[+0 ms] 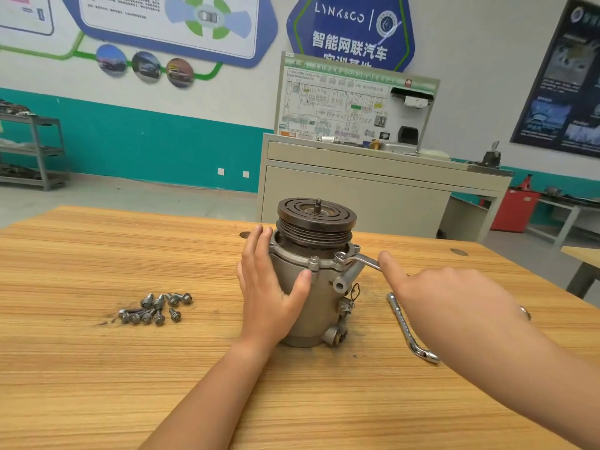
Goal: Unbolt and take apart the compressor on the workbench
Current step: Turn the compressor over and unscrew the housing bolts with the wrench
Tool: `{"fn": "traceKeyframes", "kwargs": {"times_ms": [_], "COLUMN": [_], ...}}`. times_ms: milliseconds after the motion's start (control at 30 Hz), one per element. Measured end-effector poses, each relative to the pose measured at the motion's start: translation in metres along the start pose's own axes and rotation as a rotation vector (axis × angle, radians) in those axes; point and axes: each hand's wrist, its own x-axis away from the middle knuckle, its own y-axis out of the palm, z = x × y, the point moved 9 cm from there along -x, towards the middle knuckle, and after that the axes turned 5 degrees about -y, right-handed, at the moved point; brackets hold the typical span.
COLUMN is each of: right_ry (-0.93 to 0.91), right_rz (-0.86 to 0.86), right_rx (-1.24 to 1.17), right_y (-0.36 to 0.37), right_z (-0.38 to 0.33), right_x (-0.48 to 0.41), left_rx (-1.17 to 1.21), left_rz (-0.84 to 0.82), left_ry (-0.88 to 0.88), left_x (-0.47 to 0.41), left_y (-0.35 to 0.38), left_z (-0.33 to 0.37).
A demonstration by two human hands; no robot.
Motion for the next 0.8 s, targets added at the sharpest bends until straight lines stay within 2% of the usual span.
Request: {"fn": "traceKeyframes", "kwargs": {"times_ms": [400,500,667,800], "right_ry": [-0.093,-0.089,-0.136,-0.135], "right_rz": [-0.001,0.057,0.277,0.328], "right_rx": [0.084,0.104,-0.001,0.025], "right_y": [-0.009,-0.003,0.018,0.027], "right_z": [-0.028,-0.018,0.015,0.029], "right_x": [0.002,-0.004,-0.012,-0.038], "left_rx": [-0.101,-0.090,-0.047,-0.043], "left_rz": [0.012,0.013,-0.028,-0.042], "left_ry": [0.040,0.026,-0.015,-0.026], "left_x": [0.006,0.005,0.006,0.005], "left_y": [0.006,0.006,0.006,0.006], "left_z": [0.007,0.006,0.005,0.005]}}
